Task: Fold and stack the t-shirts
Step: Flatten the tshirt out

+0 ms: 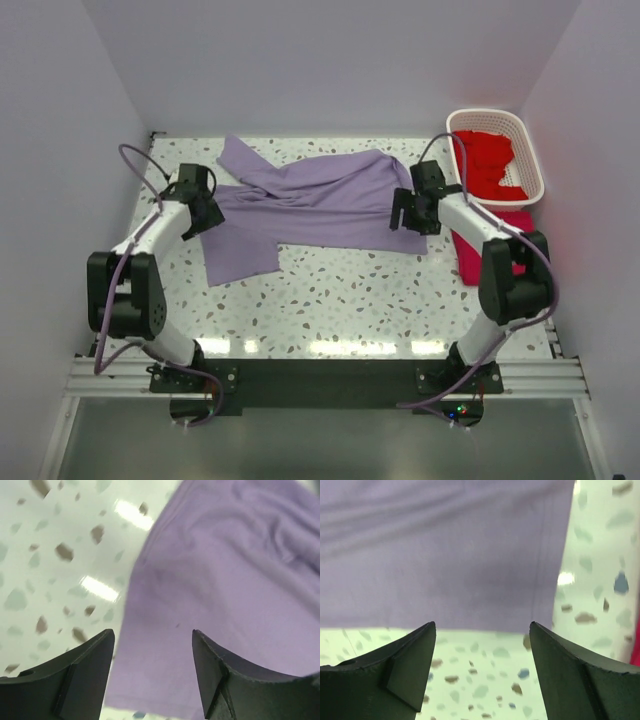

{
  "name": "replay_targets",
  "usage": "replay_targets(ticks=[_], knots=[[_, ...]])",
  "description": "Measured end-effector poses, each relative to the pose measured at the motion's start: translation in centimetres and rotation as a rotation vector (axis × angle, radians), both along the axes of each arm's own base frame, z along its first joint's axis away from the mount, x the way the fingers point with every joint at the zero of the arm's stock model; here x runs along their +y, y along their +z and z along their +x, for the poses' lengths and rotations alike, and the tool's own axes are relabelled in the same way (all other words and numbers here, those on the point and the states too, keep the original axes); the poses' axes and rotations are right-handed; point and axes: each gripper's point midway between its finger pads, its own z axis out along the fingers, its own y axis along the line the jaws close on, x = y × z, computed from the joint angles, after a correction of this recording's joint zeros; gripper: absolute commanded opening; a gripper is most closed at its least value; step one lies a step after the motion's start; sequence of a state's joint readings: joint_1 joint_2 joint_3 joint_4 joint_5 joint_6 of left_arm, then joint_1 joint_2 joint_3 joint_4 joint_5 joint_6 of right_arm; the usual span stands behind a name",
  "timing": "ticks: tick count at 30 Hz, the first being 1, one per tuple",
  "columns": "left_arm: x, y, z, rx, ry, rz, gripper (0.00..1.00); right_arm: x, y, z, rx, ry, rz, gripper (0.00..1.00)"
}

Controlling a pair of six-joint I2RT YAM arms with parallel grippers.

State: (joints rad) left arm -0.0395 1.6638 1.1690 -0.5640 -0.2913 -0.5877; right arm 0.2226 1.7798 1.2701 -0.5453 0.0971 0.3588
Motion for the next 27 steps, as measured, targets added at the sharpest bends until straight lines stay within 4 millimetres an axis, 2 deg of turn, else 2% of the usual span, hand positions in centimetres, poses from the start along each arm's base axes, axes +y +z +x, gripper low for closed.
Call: replay_targets(ticks=[2,4,7,10,15,18,21,22,27], knots=[[0.2,0.1,-2.6,-0.001,0.006,0.006,0.63,-0.3,0.1,-2.5,0.013,0.007,0.008,0.79],[0.4,-1.1,-5.2,0.033,0.006,0.008,0.60,-0.4,-0.1,-4.7,0.029,0.014,0.014,0.79],[0.4,-4.1,-9.0,0.133,-0.004,0.007,0.56,-0.3,-0.6,-6.9,0.053,0.030,0.025,0.79],[0.1,-6.1,-11.4,0.210,-0.014,-0.006,0.52,-0.2,-0.9,-8.2,0.066,0.042,0.031,0.79],[-0.3,-6.5,-11.5,0.216,-0.039,-0.025,0.50,0.0,-1.0,-9.0,0.064,0.051,0.044,0.79],[-0.5,-6.7,-11.3,0.215,-0.052,-0.035,0.46,-0.1,-0.9,-9.0,0.060,0.051,0.045,0.79],[-0.8,-6.7,-11.2,0.210,-0.061,-0.039,0.36,-0.1,-1.0,-9.0,0.058,0.051,0.045,0.79],[-1.0,-6.7,-11.1,0.206,-0.066,-0.037,0.28,-0.1,-0.9,-9.0,0.057,0.051,0.044,0.79],[-1.6,-6.7,-11.0,0.199,-0.080,-0.035,0.02,-0.5,-0.8,-8.9,0.045,0.040,0.023,0.79]])
